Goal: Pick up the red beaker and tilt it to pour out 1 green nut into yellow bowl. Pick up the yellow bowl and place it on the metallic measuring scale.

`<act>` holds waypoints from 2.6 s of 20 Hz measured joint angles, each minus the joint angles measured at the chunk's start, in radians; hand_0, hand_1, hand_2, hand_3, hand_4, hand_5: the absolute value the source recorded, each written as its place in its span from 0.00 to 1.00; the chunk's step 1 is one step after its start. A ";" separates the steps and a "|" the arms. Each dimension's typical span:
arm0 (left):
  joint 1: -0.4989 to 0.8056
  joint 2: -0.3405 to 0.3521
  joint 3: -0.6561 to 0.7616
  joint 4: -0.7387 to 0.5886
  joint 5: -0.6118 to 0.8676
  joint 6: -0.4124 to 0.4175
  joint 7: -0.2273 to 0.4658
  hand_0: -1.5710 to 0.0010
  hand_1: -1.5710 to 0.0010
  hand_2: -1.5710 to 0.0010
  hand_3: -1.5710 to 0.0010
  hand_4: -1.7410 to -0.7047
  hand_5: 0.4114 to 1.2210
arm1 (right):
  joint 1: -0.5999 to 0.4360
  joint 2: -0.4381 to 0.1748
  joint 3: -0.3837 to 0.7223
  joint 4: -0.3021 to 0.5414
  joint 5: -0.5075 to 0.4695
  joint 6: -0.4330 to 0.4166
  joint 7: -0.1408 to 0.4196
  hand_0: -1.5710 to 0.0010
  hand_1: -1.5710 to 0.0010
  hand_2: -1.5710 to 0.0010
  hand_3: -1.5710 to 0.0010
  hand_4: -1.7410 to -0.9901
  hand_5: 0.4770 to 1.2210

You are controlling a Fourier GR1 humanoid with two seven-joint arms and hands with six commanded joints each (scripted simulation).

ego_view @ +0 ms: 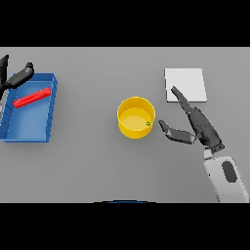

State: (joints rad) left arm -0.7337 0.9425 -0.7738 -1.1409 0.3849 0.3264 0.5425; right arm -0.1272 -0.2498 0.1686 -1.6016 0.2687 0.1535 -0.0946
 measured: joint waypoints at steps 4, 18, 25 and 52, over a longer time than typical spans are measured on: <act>0.010 -0.004 0.001 -0.001 0.004 0.006 -0.020 1.00 1.00 1.00 1.00 0.96 0.37 | -0.124 -0.071 0.100 0.052 0.147 0.056 0.035 1.00 1.00 1.00 1.00 0.66 0.22; 0.041 -0.004 0.029 -0.006 0.044 0.014 -0.067 1.00 1.00 1.00 1.00 0.92 0.38 | -0.409 -0.159 0.375 0.205 0.412 0.254 -0.052 1.00 1.00 1.00 1.00 0.70 0.23; 0.037 -0.021 0.031 0.016 0.045 0.006 -0.085 1.00 1.00 1.00 1.00 0.91 0.39 | -0.449 -0.162 0.434 0.296 0.459 0.264 -0.116 1.00 1.00 1.00 1.00 0.65 0.26; 0.047 -0.001 0.022 -0.034 0.042 0.025 -0.056 1.00 1.00 1.00 1.00 0.92 0.39 | -0.496 -0.135 0.495 0.415 0.467 0.298 -0.170 0.11 0.13 0.13 0.28 0.09 0.96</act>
State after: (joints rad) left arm -0.6862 0.9410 -0.7514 -1.1746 0.4272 0.3509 0.4870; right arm -0.6234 -0.3844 0.6634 -1.1865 0.7356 0.4518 -0.2649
